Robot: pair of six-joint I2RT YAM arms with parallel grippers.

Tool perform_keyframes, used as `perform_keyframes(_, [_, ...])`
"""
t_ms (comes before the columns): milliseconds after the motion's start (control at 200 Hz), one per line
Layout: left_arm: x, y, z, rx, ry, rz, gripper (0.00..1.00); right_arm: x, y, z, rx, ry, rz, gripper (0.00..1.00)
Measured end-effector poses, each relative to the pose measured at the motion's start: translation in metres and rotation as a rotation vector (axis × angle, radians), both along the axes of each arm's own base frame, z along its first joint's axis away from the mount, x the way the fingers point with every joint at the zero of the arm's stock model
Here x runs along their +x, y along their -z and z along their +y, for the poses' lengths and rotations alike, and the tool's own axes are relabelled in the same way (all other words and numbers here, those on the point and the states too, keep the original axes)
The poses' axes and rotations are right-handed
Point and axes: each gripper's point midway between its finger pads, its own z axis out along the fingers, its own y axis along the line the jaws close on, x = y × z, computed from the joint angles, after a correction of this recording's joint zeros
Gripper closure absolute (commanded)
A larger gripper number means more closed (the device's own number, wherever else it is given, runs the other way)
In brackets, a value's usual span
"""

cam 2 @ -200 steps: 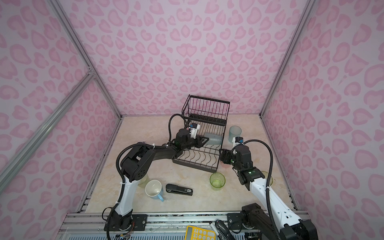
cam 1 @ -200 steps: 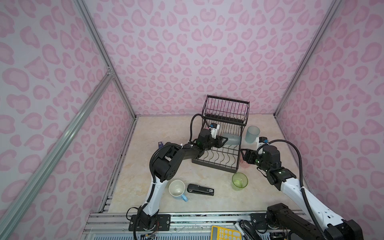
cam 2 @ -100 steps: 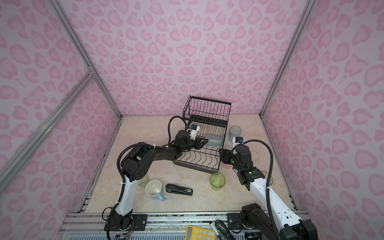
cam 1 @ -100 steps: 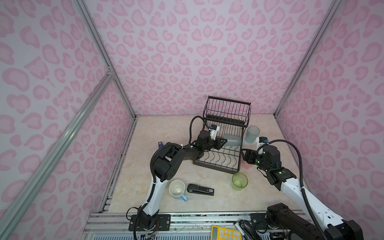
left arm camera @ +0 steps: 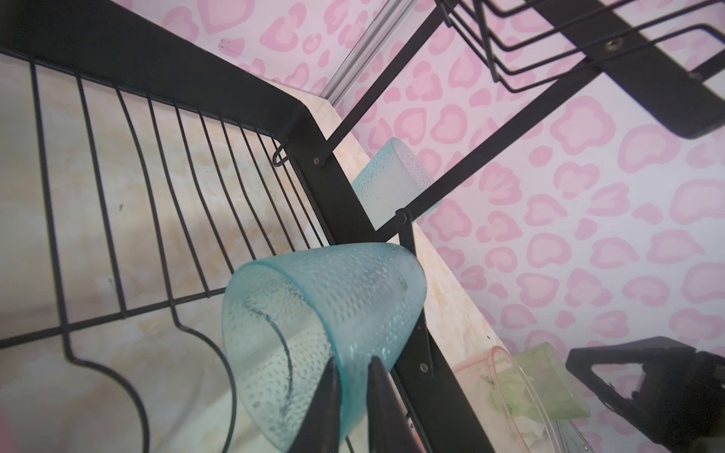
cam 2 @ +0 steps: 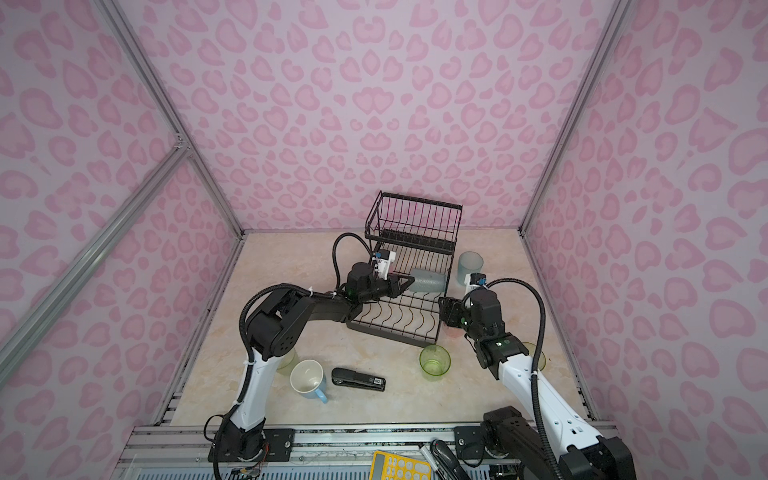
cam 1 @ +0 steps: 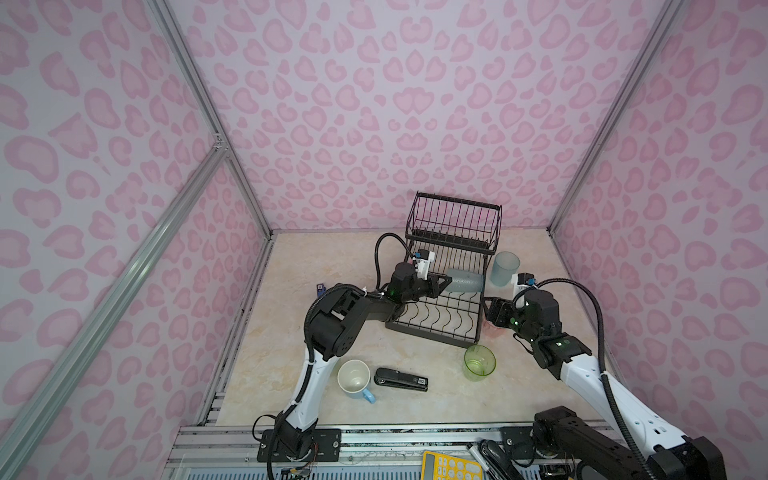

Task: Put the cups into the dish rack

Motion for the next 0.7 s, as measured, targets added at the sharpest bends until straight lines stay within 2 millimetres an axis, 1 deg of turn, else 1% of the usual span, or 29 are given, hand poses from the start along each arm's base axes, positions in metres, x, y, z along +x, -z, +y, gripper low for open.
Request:
perform_keyframes(340, [-0.0006,-0.0006,-0.0005,-0.034,0.014,0.017,0.89,0.0016,-0.0010,0.0006,-0.029,0.012,0.000,0.28])
perform_keyframes(475, [-0.0007,-0.0002,0.0025,-0.040,0.015,0.014,0.90,0.0015,0.0019,0.0007,-0.052,0.023,0.013,0.28])
perform_keyframes(700, [0.0005,0.0001,0.0063,-0.048,0.011,0.015,0.90,0.0032,0.0004,0.0008,-0.090,0.039,0.016,0.28])
